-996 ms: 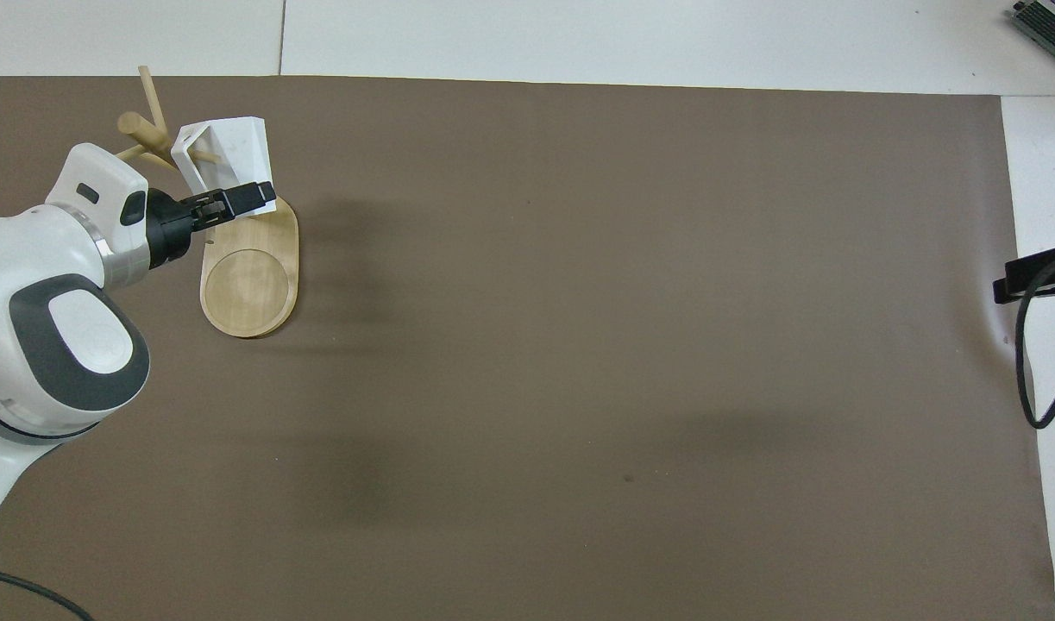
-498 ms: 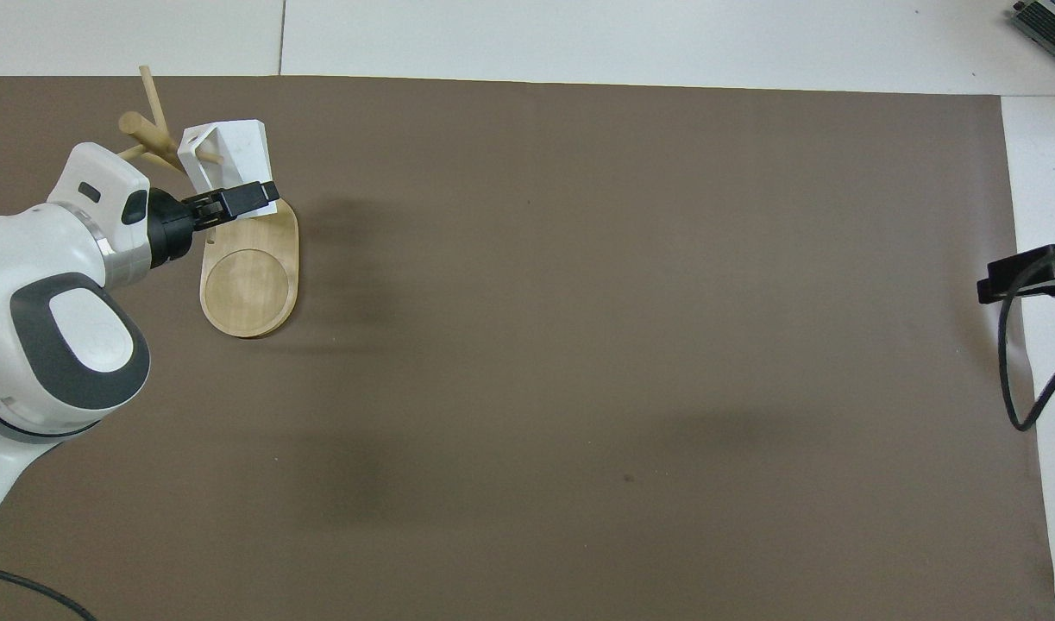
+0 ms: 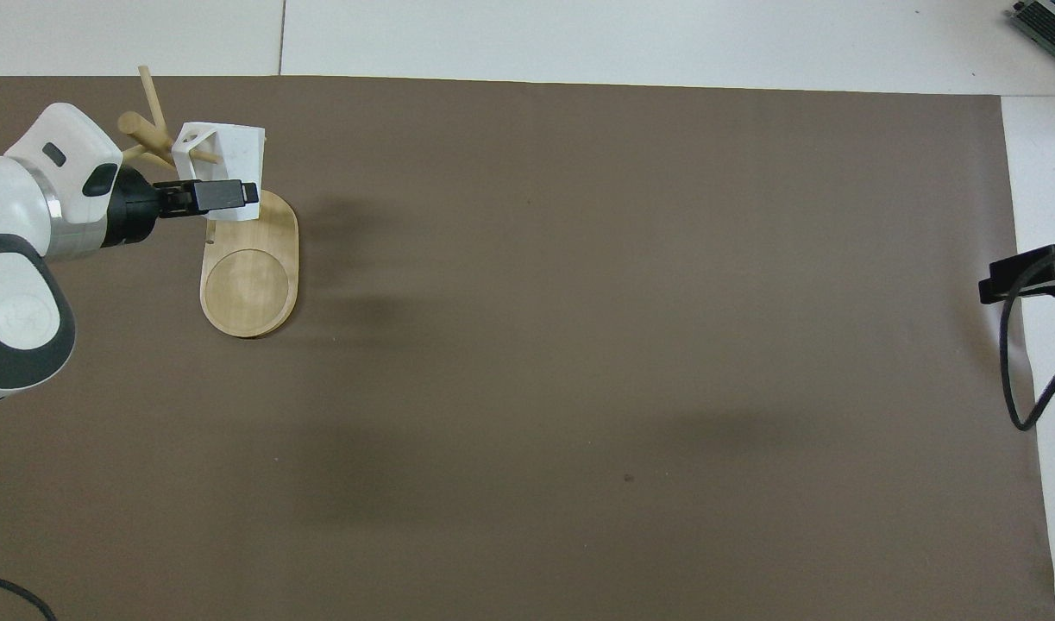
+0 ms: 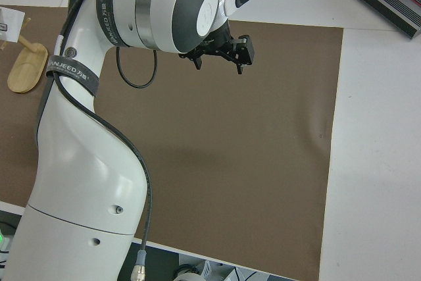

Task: Hang cup on rack

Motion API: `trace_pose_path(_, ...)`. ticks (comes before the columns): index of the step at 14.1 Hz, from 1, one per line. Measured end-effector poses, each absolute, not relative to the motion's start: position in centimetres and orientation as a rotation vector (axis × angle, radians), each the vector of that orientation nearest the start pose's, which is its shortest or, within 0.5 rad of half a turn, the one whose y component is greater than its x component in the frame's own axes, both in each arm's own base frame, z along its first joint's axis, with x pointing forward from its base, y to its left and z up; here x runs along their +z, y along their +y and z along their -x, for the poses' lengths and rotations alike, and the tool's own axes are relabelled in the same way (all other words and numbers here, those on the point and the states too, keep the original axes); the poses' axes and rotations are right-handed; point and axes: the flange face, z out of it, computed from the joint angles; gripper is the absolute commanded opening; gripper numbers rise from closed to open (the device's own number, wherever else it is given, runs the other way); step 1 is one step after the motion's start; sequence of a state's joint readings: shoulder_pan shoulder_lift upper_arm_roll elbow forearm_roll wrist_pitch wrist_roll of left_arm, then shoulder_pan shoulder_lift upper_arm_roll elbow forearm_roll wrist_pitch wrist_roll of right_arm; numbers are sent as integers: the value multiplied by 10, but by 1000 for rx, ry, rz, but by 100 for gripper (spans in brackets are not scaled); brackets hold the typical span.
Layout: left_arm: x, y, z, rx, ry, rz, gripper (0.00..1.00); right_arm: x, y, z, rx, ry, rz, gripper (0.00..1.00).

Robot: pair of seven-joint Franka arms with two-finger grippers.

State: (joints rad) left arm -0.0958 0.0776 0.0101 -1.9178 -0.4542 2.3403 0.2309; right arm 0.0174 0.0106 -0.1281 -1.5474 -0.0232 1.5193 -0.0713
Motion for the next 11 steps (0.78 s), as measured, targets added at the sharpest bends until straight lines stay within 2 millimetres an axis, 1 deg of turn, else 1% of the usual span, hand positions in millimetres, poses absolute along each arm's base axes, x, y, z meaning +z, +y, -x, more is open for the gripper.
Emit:
trace_pose_path(2, 499, -49, -601, -542, 179, 3381, 100, 625, -63, -549, 64, 64, 3161, 100)
trace_pose_path(4, 513, -47, -589, -446, 243, 3321, 100, 625, -63, -549, 64, 64, 3161, 100)
trace_pose_path(5, 523, -46, -581, -395, 255, 3289, 100, 625, -63, -549, 64, 64, 3161, 100)
trace_pose_path(8, 562, -43, -557, -234, 285, 3228, 100, 625, -63, -549, 64, 64, 3161, 100)
trace_pose_path(11, 603, -39, -544, -155, 310, 3174, 100, 625, -63, -549, 64, 64, 3161, 100)
